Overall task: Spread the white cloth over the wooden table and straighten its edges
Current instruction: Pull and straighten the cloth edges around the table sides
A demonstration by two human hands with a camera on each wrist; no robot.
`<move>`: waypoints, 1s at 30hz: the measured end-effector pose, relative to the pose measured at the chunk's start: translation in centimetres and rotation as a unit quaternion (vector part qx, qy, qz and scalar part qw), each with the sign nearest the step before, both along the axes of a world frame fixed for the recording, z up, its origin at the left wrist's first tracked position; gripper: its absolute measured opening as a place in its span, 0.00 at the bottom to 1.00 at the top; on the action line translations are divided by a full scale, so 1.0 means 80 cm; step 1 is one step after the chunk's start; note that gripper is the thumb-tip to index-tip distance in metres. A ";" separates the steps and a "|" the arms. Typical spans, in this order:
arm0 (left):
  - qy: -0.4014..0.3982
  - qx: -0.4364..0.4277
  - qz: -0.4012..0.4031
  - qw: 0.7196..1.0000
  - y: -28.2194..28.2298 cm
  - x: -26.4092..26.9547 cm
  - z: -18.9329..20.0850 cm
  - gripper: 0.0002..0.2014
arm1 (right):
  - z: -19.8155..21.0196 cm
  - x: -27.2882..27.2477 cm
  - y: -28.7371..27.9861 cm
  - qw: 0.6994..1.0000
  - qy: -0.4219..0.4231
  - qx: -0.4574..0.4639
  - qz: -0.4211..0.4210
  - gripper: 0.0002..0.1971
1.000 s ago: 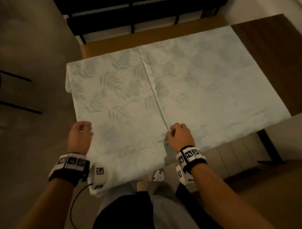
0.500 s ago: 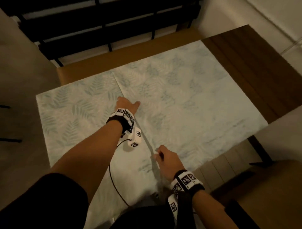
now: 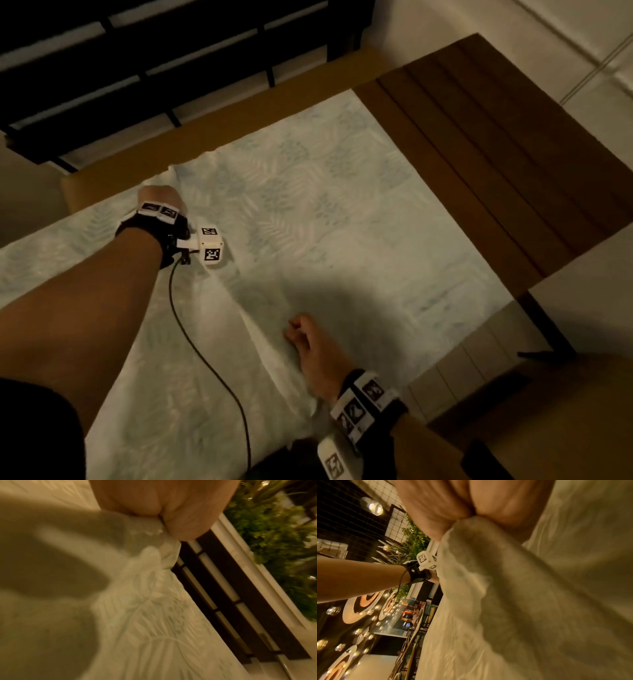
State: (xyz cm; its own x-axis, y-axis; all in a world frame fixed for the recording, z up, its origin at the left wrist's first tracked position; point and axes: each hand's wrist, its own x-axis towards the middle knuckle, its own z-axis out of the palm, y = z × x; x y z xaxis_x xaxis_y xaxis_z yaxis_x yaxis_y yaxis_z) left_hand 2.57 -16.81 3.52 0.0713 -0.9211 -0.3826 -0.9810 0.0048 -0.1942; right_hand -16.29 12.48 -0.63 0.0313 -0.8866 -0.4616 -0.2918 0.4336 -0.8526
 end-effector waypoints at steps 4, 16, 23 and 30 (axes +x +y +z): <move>0.201 -0.134 0.167 0.956 -0.017 -0.072 0.009 0.41 | 0.003 -0.109 -0.038 0.997 0.030 -0.003 0.064 0.08; 0.549 -0.207 0.228 0.777 -0.088 -0.275 0.003 0.20 | 0.024 -0.295 -0.119 0.951 0.169 -0.072 0.248 0.19; 0.570 -0.211 0.197 0.769 -0.112 -0.414 0.008 0.25 | 0.026 -0.429 -0.141 0.973 0.141 -0.016 0.183 0.09; 0.521 -0.188 0.143 0.820 -0.138 -0.594 -0.007 0.24 | -0.012 -0.603 -0.181 0.973 0.136 -0.004 0.184 0.10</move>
State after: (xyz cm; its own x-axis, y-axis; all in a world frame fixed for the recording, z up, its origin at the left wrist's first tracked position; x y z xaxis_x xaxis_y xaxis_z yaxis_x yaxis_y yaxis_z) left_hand -44.95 -27.82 2.93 0.1205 -0.9905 -0.0660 -0.5663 -0.1231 0.8149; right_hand -64.53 -2.02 -1.58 0.2255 -0.8422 -0.4897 -0.6421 0.2496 -0.7249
